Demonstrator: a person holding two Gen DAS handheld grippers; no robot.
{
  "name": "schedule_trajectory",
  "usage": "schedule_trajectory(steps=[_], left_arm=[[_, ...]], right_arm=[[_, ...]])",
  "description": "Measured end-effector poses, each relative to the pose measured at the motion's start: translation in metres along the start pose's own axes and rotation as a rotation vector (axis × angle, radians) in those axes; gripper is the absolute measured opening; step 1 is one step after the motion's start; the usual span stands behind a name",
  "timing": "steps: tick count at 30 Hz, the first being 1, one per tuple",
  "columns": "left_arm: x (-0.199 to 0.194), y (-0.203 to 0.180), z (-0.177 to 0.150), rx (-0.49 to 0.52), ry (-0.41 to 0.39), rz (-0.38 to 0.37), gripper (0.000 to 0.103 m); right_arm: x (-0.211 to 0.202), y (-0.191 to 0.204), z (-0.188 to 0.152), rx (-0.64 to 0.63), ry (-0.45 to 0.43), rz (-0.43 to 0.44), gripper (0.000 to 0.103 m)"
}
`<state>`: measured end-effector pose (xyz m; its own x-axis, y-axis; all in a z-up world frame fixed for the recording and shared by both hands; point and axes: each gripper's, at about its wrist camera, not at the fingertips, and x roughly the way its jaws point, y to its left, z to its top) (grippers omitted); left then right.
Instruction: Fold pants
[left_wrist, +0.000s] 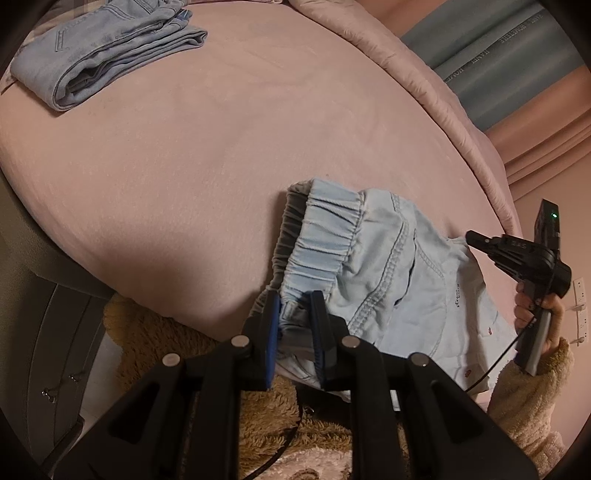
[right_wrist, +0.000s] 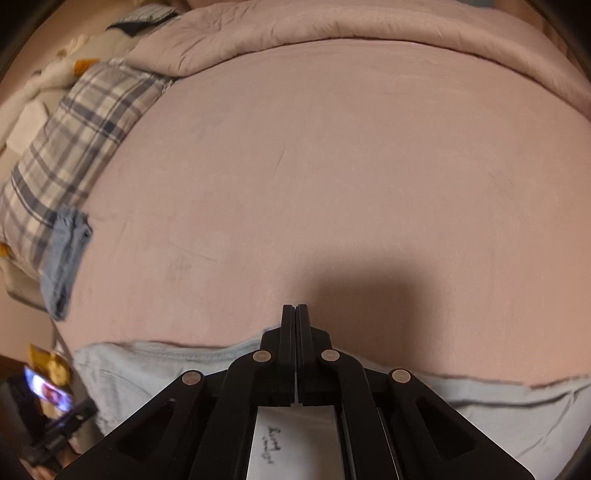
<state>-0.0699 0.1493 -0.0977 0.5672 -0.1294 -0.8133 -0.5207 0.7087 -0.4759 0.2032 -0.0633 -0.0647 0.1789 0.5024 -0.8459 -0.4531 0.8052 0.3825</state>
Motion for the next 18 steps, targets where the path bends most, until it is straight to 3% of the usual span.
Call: schedule_trajectory(steps=[2, 4, 5, 6, 11, 13, 18], left_arm=[[0.0, -0.001, 0.001, 0.003, 0.001, 0.001, 0.017], [0.001, -0.002, 0.0, 0.005, -0.001, 0.003, 0.017], [0.001, -0.002, -0.001, 0.006, -0.003, 0.004, 0.017], [0.001, -0.002, -0.001, 0.007, -0.004, 0.004, 0.017], [0.001, -0.002, -0.002, 0.006, -0.005, 0.0, 0.017], [0.001, -0.002, -0.002, 0.007, -0.005, -0.001, 0.017], [0.001, -0.004, -0.001, 0.018, -0.004, 0.005, 0.018]], right_arm=[[-0.009, -0.002, 0.0, 0.019, 0.009, 0.032, 0.005], [-0.019, -0.005, -0.002, 0.022, 0.0, 0.048, 0.02], [-0.022, -0.005, -0.003, 0.024, 0.004, 0.056, 0.036], [-0.024, -0.007, -0.005, 0.03, 0.01, 0.072, 0.042], [0.005, 0.005, -0.003, 0.02, 0.113, 0.113, 0.041], [0.017, 0.008, -0.003, 0.002, 0.135, 0.111, 0.006], [0.005, 0.011, 0.005, 0.005, 0.058, 0.096, 0.004]])
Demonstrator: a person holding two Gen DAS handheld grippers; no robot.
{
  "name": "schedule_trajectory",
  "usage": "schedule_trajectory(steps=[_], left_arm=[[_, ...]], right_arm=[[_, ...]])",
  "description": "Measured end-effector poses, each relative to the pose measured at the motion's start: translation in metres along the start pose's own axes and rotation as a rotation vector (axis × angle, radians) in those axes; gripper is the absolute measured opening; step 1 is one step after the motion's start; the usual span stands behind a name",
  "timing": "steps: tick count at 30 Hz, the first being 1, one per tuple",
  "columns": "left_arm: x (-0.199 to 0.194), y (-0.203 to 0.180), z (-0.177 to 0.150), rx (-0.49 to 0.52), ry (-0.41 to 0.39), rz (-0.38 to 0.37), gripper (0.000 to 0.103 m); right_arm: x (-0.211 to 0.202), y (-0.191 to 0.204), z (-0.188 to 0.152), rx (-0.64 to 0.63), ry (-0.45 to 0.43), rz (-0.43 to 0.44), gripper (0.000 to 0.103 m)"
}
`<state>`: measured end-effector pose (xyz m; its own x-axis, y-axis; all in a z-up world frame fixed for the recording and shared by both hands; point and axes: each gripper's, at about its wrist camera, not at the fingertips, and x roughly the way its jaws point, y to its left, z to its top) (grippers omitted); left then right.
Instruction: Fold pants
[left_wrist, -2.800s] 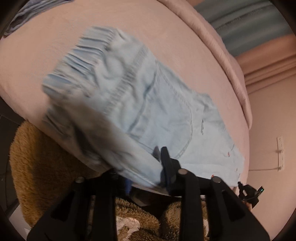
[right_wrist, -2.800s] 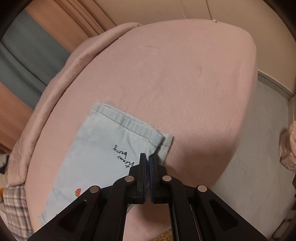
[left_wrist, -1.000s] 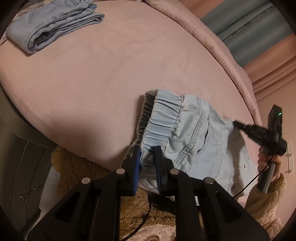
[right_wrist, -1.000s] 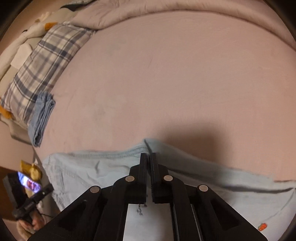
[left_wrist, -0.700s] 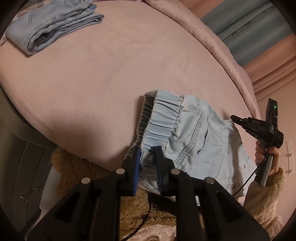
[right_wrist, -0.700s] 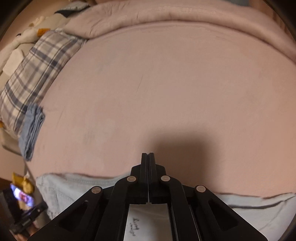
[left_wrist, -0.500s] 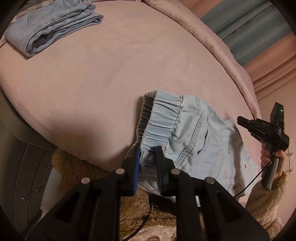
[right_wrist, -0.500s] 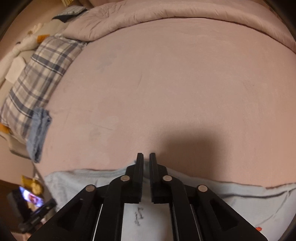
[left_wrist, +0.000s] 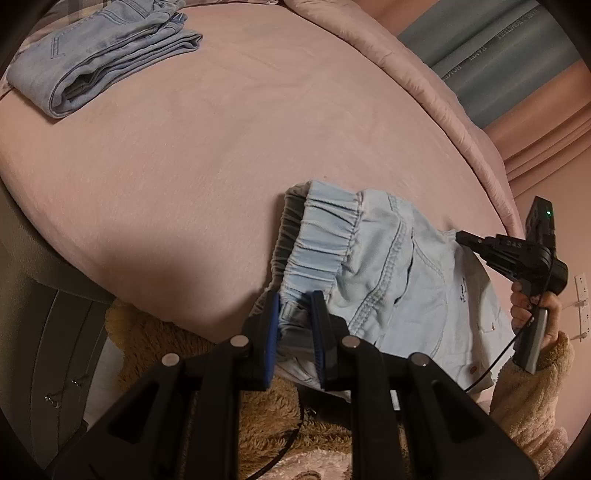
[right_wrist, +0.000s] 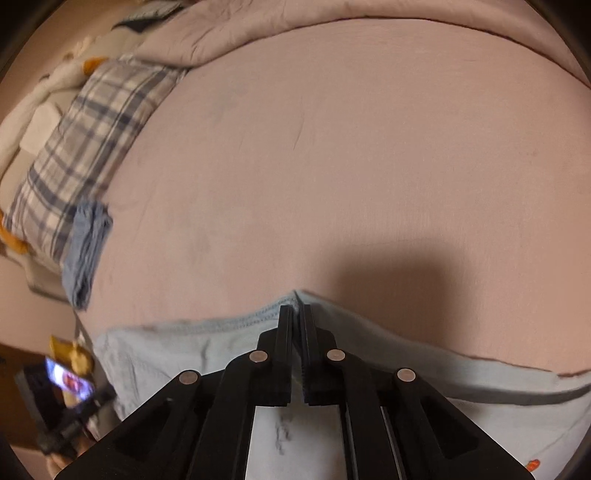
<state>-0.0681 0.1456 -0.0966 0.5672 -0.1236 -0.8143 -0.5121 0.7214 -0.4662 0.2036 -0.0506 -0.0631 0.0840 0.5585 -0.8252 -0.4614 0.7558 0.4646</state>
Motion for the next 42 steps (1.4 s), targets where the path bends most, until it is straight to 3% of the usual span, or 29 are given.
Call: schedule_trajectory(steps=[5, 8, 11, 12, 15, 21, 23, 27, 31, 35, 39, 40, 41, 42], left_arm=[[-0.004, -0.007, 0.002, 0.025, -0.004, 0.025, 0.019], [-0.017, -0.018, 0.006, 0.056, -0.028, 0.061, 0.026], [-0.039, -0.037, 0.016, 0.098, -0.102, 0.055, 0.055], [-0.044, -0.045, 0.02, 0.114, -0.122, 0.045, 0.057], [-0.048, -0.078, 0.032, 0.18, -0.156, -0.011, 0.057], [0.01, -0.154, 0.042, 0.288, -0.044, -0.116, 0.056], [0.044, -0.183, 0.041, 0.322, 0.019, -0.162, 0.054], [0.105, -0.217, 0.04, 0.36, 0.117, -0.15, 0.03], [0.151, -0.224, 0.037, 0.349, 0.202, -0.118, 0.027], [0.159, -0.226, 0.037, 0.375, 0.186, -0.079, 0.026], [0.16, -0.223, 0.037, 0.355, 0.189, -0.081, 0.026], [0.159, -0.222, 0.037, 0.351, 0.187, -0.083, 0.026], [0.158, -0.222, 0.038, 0.35, 0.185, -0.084, 0.026], [0.157, -0.22, 0.038, 0.351, 0.183, -0.082, 0.026]], right_arm=[[0.024, -0.008, 0.003, -0.001, 0.023, -0.058, 0.004], [0.015, -0.013, 0.003, 0.007, -0.011, -0.05, 0.004], [-0.004, -0.022, 0.001, 0.041, -0.047, -0.056, 0.016], [-0.016, -0.029, -0.001, 0.054, -0.08, -0.07, 0.025], [-0.058, -0.062, -0.014, 0.113, -0.173, -0.105, 0.048], [-0.133, -0.174, -0.06, 0.342, -0.275, -0.274, 0.055], [-0.158, -0.225, -0.081, 0.464, -0.287, -0.341, 0.055], [-0.191, -0.292, -0.11, 0.609, -0.313, -0.414, 0.056], [-0.209, -0.345, -0.127, 0.712, -0.335, -0.472, 0.056], [-0.208, -0.369, -0.121, 0.715, -0.34, -0.474, 0.056], [-0.19, -0.376, -0.11, 0.706, -0.322, -0.421, 0.055], [-0.188, -0.372, -0.109, 0.705, -0.327, -0.422, 0.051], [-0.187, -0.372, -0.109, 0.7, -0.336, -0.434, 0.031], [-0.187, -0.371, -0.108, 0.696, -0.345, -0.455, 0.019]])
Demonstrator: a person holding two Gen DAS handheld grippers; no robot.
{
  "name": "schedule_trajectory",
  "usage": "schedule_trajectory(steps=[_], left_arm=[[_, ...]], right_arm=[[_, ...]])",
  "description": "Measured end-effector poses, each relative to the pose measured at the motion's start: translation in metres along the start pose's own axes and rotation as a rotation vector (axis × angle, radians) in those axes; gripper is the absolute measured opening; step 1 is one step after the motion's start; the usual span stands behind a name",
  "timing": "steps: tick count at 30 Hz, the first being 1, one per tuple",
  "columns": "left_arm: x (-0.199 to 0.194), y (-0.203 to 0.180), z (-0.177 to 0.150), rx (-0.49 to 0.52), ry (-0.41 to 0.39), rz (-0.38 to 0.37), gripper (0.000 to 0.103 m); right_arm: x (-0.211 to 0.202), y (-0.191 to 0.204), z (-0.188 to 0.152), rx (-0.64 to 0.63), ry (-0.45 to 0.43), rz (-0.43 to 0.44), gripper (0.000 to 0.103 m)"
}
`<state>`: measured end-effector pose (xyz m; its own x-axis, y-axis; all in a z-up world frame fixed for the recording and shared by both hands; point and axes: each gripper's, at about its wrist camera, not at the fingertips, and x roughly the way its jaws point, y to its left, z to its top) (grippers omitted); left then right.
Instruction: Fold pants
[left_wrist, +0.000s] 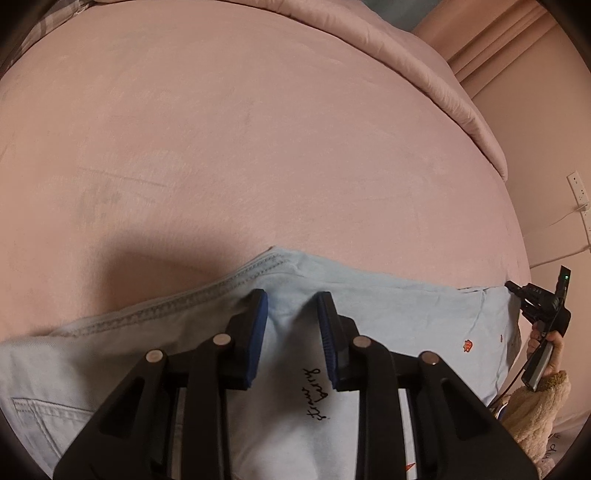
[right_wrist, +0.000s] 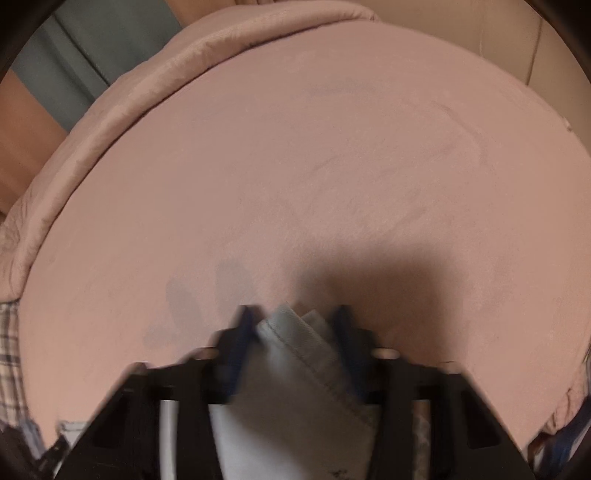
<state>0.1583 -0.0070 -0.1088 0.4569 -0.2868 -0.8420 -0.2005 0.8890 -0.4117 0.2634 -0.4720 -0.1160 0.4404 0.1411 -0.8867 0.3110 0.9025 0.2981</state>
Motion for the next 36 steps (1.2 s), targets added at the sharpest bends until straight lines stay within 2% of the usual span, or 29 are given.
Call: schedule_trajectory(steps=[2, 6, 11, 13, 16, 17, 18, 20, 23, 27, 28, 30, 33, 36], left_arm=[[-0.002, 0.001, -0.002, 0.006, -0.003, 0.008, 0.026], [0.0, -0.007, -0.006, 0.015, -0.003, 0.021, 0.026], [-0.002, -0.009, -0.008, 0.018, -0.018, 0.028, 0.028], [-0.009, -0.01, -0.014, 0.019, -0.019, 0.033, 0.028], [-0.023, -0.017, -0.024, 0.025, -0.013, -0.006, 0.03], [-0.03, -0.018, -0.031, 0.03, -0.013, -0.024, 0.034], [-0.036, -0.02, -0.038, 0.033, -0.017, -0.036, 0.043], [-0.045, -0.024, -0.056, 0.04, -0.012, -0.065, 0.053], [-0.048, -0.028, -0.08, 0.046, 0.027, -0.104, 0.053], [-0.042, -0.033, -0.102, 0.07, 0.061, -0.094, 0.053], [-0.04, -0.033, -0.104, 0.073, 0.068, -0.09, 0.053], [-0.033, -0.033, -0.108, 0.068, 0.097, -0.087, 0.052], [-0.03, -0.032, -0.113, 0.078, 0.094, -0.077, 0.052], [-0.031, -0.029, -0.116, 0.067, 0.101, -0.074, 0.052]], right_arm=[[-0.01, -0.001, -0.002, 0.035, -0.035, 0.011, 0.013], [-0.027, -0.005, -0.002, 0.085, -0.111, 0.038, 0.008], [0.002, -0.002, -0.003, 0.065, -0.085, 0.025, 0.008], [-0.008, -0.005, -0.007, 0.054, -0.095, 0.014, 0.008], [-0.03, -0.008, -0.01, 0.041, -0.096, -0.002, 0.029], [-0.044, -0.012, -0.014, 0.042, -0.116, -0.009, 0.041], [-0.051, -0.017, -0.018, 0.047, -0.131, -0.015, 0.05], [-0.071, -0.032, -0.031, 0.06, -0.156, -0.026, 0.052], [-0.085, -0.058, -0.057, 0.1, -0.145, -0.02, 0.052], [-0.074, -0.075, -0.084, 0.152, -0.075, 0.004, 0.052], [-0.073, -0.078, -0.088, 0.157, -0.071, 0.007, 0.051], [-0.072, -0.079, -0.093, 0.165, -0.067, 0.009, 0.028], [-0.075, -0.077, -0.093, 0.166, -0.089, 0.015, 0.015], [-0.094, -0.073, -0.097, 0.172, -0.14, 0.012, 0.011]])
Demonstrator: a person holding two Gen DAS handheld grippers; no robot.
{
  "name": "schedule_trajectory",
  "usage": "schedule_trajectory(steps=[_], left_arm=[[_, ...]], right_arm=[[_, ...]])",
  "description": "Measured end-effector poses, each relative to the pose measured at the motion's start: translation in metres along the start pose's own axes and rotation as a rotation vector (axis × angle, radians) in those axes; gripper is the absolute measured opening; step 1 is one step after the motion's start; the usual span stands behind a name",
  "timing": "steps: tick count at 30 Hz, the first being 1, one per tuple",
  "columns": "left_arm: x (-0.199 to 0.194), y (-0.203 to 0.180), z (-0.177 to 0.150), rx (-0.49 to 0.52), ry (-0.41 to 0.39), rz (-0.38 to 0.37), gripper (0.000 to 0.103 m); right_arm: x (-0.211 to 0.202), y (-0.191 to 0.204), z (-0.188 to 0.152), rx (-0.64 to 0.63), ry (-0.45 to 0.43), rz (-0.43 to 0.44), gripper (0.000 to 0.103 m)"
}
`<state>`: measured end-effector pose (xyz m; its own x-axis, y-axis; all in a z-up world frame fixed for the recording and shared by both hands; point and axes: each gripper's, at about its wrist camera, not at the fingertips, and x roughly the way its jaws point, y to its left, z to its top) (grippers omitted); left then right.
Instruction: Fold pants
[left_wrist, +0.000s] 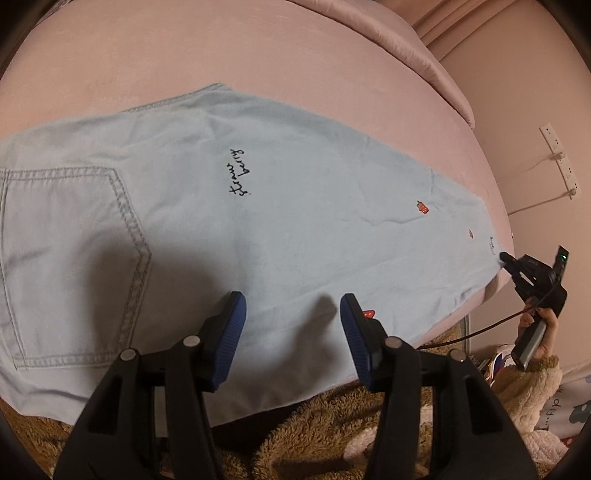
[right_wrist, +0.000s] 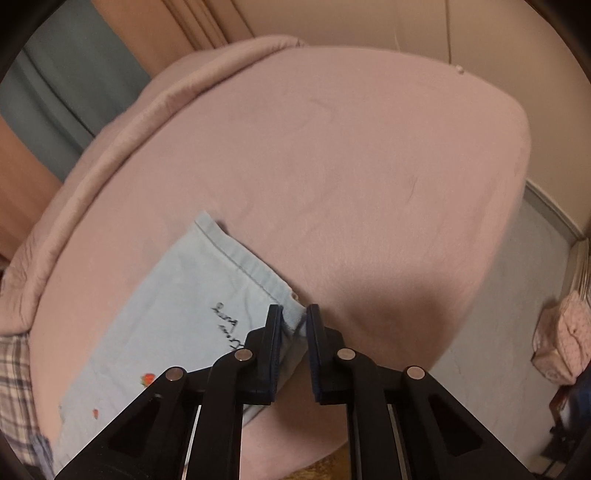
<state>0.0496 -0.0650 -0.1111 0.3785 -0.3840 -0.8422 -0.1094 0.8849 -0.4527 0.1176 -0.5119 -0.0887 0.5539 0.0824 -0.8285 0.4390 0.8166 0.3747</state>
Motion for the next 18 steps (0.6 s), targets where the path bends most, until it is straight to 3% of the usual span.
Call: schedule_trajectory(steps=[3, 12, 18], left_arm=[[0.001, 0.0, 0.001, -0.001, 0.007, -0.001, 0.052], [0.003, 0.001, 0.002, -0.006, 0.015, -0.006, 0.053], [0.004, -0.002, 0.002, 0.004, 0.016, 0.008, 0.053]], right_arm=[[-0.009, 0.001, -0.003, -0.002, -0.033, -0.007, 0.011], [0.02, -0.002, -0.019, -0.027, 0.002, -0.104, 0.011], [0.028, 0.002, -0.016, -0.036, 0.001, -0.11, 0.011]])
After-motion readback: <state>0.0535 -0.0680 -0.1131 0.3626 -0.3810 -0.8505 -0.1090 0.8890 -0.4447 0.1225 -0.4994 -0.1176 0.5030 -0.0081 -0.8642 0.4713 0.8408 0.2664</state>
